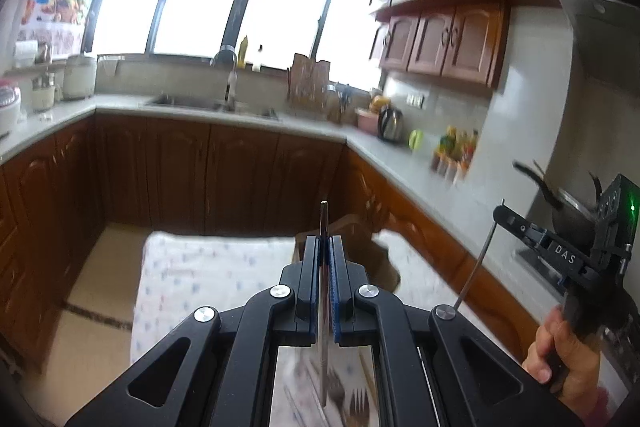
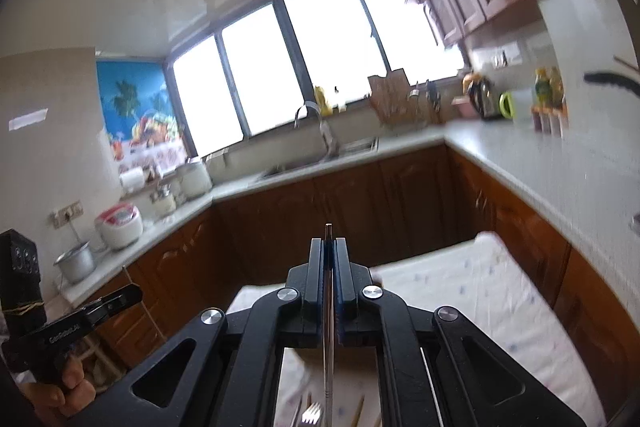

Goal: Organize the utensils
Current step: 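Carry both held chopsticks up and lower them into the wooden holder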

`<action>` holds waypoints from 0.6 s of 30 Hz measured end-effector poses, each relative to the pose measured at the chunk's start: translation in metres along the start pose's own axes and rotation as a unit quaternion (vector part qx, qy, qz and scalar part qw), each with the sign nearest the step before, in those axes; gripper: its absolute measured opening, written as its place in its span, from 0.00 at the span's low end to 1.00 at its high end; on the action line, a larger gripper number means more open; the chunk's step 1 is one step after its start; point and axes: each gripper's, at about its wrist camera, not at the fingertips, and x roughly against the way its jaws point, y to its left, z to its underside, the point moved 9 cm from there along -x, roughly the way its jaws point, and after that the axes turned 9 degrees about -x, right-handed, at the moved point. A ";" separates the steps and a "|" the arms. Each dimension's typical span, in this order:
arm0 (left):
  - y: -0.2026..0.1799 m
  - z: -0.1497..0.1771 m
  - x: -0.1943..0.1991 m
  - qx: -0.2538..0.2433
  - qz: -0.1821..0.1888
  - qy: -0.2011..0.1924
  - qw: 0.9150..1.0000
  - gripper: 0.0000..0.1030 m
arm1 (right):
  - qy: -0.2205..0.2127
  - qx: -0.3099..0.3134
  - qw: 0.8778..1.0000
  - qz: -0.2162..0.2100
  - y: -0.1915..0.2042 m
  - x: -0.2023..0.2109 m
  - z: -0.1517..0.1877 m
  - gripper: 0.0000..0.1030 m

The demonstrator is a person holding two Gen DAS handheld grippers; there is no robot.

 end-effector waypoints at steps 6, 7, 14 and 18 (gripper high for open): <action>0.008 -0.032 -0.033 0.005 -0.023 -0.057 0.998 0.03 | -0.072 0.004 0.997 0.001 0.008 -0.019 -0.044 0.04; 0.010 -0.038 -0.041 0.009 -0.028 -0.070 0.997 0.03 | -0.085 0.004 0.996 0.001 0.008 -0.023 -0.051 0.04; 0.019 -0.008 -0.114 0.043 -0.062 -0.105 0.992 0.03 | -0.105 -0.001 0.994 0.018 -0.007 -0.069 -0.055 0.04; 0.021 0.028 -0.160 0.083 -0.071 -0.097 0.989 0.03 | -0.098 -0.015 0.995 0.025 -0.027 -0.091 -0.031 0.04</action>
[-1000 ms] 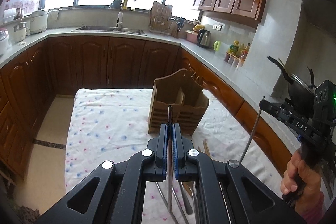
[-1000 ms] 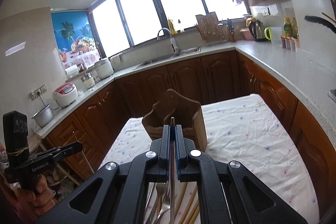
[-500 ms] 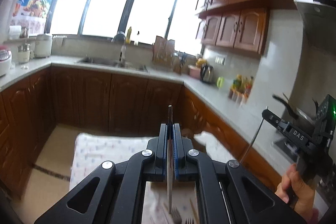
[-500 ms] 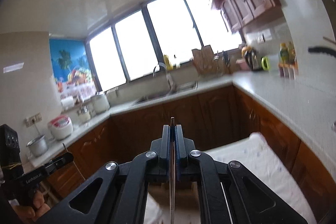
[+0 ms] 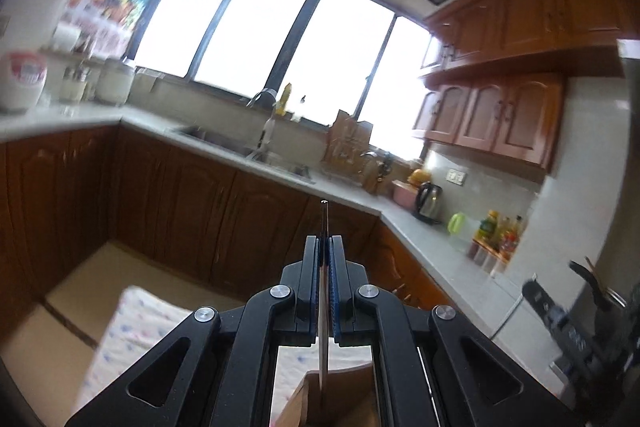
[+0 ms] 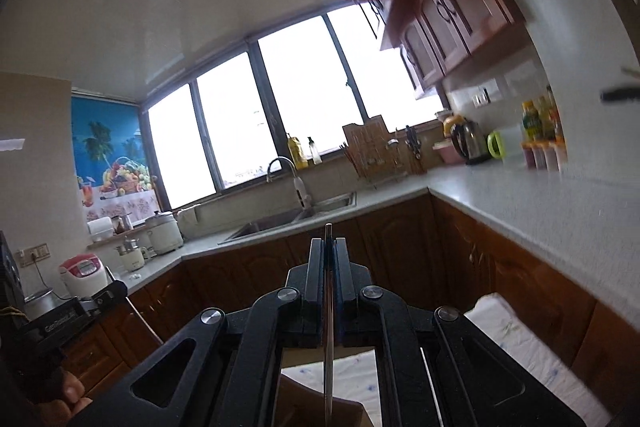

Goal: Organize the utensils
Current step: 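Carry both held chopsticks up and lower them into the wooden holder, then open both tools to release the chopsticks into the holder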

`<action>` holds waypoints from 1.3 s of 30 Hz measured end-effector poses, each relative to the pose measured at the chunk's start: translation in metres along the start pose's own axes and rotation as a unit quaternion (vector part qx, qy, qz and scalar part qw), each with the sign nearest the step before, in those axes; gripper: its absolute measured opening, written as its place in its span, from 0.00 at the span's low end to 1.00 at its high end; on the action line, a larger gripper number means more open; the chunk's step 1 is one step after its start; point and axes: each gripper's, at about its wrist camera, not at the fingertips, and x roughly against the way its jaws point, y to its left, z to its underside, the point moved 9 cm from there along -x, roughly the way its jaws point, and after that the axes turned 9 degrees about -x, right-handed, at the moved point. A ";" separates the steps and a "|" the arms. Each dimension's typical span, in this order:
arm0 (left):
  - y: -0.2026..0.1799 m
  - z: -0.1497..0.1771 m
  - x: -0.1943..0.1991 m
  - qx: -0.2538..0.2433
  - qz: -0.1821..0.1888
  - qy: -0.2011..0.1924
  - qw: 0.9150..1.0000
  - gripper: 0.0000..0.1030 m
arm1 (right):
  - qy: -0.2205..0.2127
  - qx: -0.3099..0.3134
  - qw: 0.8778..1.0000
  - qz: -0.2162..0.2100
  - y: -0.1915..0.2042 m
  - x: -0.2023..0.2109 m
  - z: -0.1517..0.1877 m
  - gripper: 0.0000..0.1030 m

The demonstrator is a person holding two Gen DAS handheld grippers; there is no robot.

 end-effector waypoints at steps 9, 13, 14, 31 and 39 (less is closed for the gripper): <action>-0.015 0.090 -0.060 0.013 0.004 0.062 0.998 0.03 | 0.034 -0.027 0.999 0.013 -0.029 -0.025 0.053 0.04; -0.017 0.107 -0.072 0.001 0.003 0.074 0.997 0.04 | 0.053 -0.028 0.998 0.019 -0.036 -0.029 0.064 0.04; -0.016 0.104 -0.075 -0.002 0.003 0.076 0.997 0.04 | 0.055 -0.029 0.998 0.021 -0.038 -0.028 0.063 0.04; 0.000 0.041 -0.040 -0.017 0.007 0.096 0.995 0.39 | 0.116 -0.069 0.991 0.002 -0.043 -0.024 0.057 0.65; 0.018 0.049 0.011 0.002 -0.015 0.111 0.994 0.80 | 0.124 -0.103 0.987 -0.021 -0.041 0.017 0.050 0.88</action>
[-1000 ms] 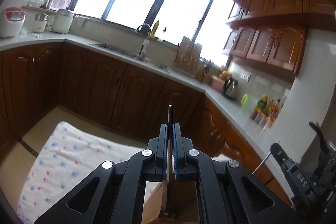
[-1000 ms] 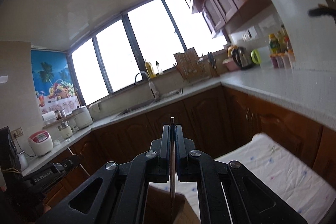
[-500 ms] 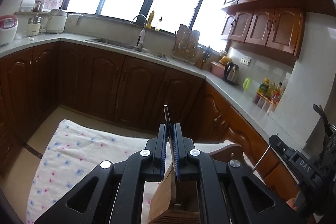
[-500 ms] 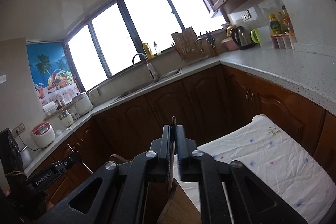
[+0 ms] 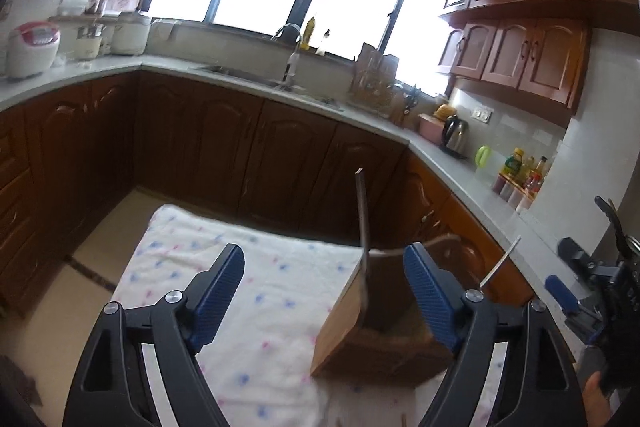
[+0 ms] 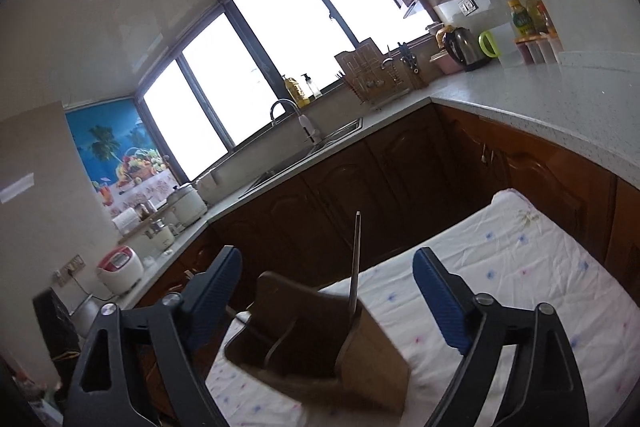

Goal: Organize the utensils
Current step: 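Open both tools to release the chopsticks into the holder, then move both open tools back down to the loose utensils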

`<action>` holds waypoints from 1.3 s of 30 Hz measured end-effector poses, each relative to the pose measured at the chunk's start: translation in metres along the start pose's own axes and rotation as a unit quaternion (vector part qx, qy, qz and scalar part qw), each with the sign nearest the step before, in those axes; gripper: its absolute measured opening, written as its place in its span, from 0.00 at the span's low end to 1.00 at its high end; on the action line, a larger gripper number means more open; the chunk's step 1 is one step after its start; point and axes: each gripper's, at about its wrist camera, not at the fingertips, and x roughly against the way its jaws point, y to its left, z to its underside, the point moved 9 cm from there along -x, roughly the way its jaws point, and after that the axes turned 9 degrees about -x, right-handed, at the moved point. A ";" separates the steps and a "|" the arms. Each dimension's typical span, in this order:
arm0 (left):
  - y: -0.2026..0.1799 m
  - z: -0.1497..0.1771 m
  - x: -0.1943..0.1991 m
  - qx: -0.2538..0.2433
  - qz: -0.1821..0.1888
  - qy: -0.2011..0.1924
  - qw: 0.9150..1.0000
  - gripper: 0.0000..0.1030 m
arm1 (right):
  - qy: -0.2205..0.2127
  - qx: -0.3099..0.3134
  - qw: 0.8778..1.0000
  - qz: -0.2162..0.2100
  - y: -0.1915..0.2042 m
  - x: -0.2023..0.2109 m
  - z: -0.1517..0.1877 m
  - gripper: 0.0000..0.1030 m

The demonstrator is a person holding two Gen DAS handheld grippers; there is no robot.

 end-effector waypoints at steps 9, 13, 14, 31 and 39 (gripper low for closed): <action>0.001 0.019 0.065 0.002 0.001 0.027 1.000 0.83 | 0.022 0.023 0.999 -0.006 0.010 0.053 0.031 0.94; 0.000 0.030 0.089 -0.002 0.003 0.039 0.999 0.83 | 0.029 0.037 0.999 -0.006 0.015 0.073 0.045 0.95; 0.002 0.033 0.093 0.000 0.004 0.043 0.999 0.83 | 0.031 0.040 0.999 -0.006 0.015 0.078 0.048 0.96; 0.005 0.079 0.150 0.013 -0.003 0.101 0.995 0.83 | 0.077 0.029 0.996 0.026 -0.011 0.124 0.104 0.96; 0.006 0.087 0.146 0.002 -0.017 0.132 0.991 0.83 | 0.097 0.041 0.993 0.048 -0.022 0.119 0.121 0.96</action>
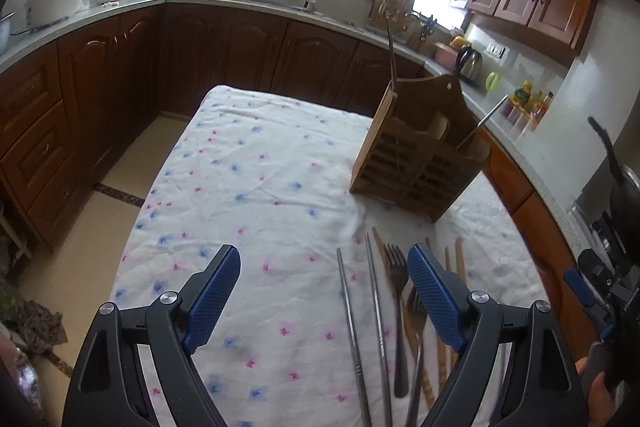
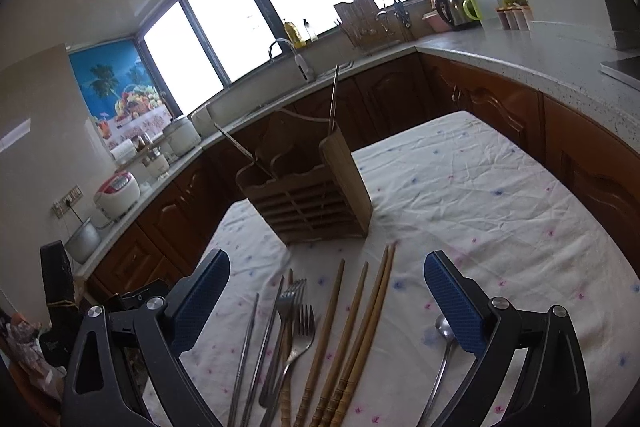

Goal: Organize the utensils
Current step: 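Move both open tools back down to the loose utensils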

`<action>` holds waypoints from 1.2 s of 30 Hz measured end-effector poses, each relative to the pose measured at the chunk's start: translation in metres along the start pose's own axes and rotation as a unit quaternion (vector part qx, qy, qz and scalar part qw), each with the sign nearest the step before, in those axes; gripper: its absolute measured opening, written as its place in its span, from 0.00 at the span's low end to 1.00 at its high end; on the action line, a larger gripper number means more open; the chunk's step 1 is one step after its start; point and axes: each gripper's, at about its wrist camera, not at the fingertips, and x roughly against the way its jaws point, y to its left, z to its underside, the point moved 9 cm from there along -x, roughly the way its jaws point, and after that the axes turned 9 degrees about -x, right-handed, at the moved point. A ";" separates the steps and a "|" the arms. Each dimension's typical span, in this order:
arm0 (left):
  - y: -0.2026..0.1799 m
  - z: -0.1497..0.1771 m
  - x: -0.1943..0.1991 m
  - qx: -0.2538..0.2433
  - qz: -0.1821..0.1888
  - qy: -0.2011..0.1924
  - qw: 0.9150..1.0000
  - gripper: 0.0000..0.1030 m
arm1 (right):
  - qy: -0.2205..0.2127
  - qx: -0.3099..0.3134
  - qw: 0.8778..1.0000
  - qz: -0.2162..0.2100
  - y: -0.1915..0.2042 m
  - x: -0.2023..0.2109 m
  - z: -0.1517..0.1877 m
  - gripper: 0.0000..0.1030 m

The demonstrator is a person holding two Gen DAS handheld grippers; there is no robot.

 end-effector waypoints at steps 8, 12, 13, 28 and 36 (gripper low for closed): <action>-0.006 0.001 -0.015 -0.018 -0.006 0.031 0.999 0.82 | 0.023 0.012 1.000 0.005 0.001 -0.015 0.008 0.96; -0.010 0.002 -0.031 -0.032 -0.009 0.049 0.998 0.78 | 0.041 0.018 0.999 0.012 -0.001 -0.026 0.011 0.87; -0.011 0.003 -0.034 -0.036 -0.009 0.055 0.998 0.76 | 0.046 0.021 0.999 0.015 -0.002 -0.030 0.013 0.80; -0.019 0.008 -0.111 -0.071 -0.004 0.127 0.989 0.45 | 0.142 0.038 0.988 0.049 -0.011 -0.099 0.041 0.29; -0.024 0.013 -0.143 -0.087 -0.005 0.156 0.984 0.40 | 0.173 0.046 0.981 0.078 -0.026 -0.129 0.048 0.27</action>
